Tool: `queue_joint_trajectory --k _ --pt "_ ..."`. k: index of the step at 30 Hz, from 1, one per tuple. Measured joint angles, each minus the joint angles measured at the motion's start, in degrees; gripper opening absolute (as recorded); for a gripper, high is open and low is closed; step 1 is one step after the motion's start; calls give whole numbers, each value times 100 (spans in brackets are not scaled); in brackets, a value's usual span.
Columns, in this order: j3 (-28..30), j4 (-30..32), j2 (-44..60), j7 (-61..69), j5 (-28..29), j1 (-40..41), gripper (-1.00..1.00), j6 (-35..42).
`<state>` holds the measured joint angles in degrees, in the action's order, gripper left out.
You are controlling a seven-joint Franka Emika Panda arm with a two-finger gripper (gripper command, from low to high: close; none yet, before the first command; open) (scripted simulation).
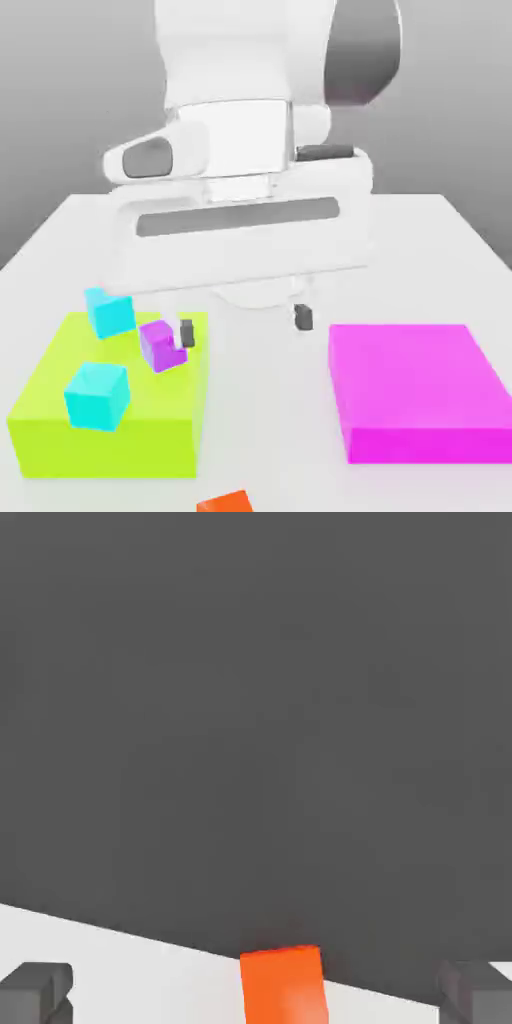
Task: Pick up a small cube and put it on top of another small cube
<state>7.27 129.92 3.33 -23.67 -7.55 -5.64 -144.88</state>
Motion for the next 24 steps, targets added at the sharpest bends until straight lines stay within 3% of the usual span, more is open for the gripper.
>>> queue_joint_trajectory --k 12,13,19,24 --pt "-124 -194 2441 573 78 195 0 -1064" --pt "-157 -225 2597 596 48 222 -100 -1186" --pt "-174 -241 2675 608 32 237 -100 -1240" --pt "-25 -85 1914 486 192 127 -100 -636"
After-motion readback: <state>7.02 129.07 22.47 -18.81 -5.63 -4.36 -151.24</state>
